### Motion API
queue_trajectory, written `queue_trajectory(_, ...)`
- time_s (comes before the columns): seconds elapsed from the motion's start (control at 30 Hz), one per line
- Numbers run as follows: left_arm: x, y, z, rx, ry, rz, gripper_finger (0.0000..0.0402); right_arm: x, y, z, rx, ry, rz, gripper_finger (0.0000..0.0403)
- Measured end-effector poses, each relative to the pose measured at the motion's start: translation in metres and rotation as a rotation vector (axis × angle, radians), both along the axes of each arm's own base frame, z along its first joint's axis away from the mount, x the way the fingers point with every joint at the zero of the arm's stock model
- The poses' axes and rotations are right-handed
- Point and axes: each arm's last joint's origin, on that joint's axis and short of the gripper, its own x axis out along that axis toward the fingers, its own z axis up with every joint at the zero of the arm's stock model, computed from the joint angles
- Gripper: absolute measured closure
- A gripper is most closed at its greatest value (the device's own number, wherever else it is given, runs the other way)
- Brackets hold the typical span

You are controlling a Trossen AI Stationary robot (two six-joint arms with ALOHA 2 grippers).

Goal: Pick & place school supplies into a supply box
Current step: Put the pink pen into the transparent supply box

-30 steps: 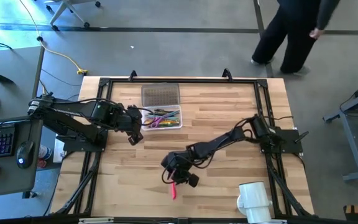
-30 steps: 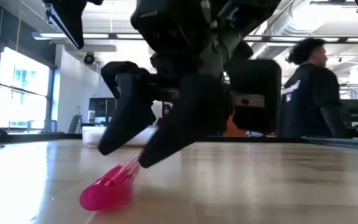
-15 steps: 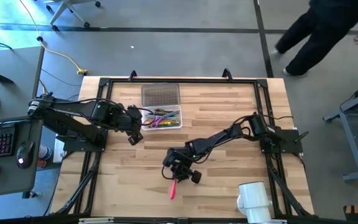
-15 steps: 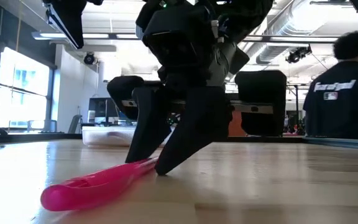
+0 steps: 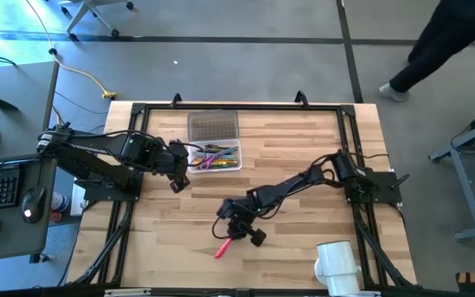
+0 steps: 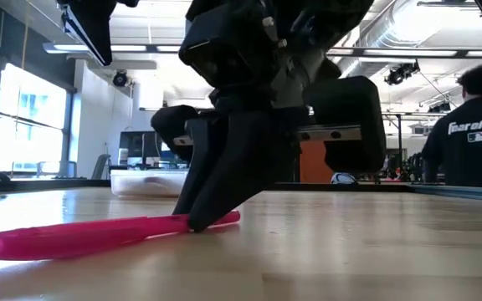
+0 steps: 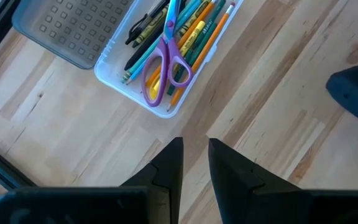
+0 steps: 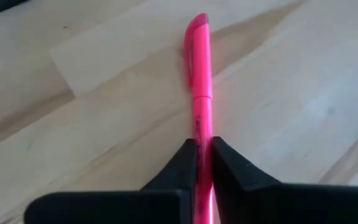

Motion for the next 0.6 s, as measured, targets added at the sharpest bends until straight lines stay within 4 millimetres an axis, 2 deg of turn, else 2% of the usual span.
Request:
queue_trajectory(0.13,0.0,0.0,0.0,0.0,0.0,0.0,0.0291,-0.002,-0.007,0.022,-0.089,-0.051,-0.087,0.039)
queue_trajectory(0.3,0.0,0.0,0.0,0.005,-0.002,0.002,0.0291,0.002,-0.037,0.061,-0.339,-0.212,-0.254,0.0394)
queue_trajectory(0.47,0.0,0.0,0.0,0.007,-0.001,0.003,0.0291,0.007,-0.09,0.077,-0.558,-0.273,-0.495,0.0388)
queue_trajectory(0.6,0.0,0.0,0.0,0.008,-0.001,0.003,0.0291,0.012,-0.145,0.081,-0.559,-0.307,-0.675,0.0395)
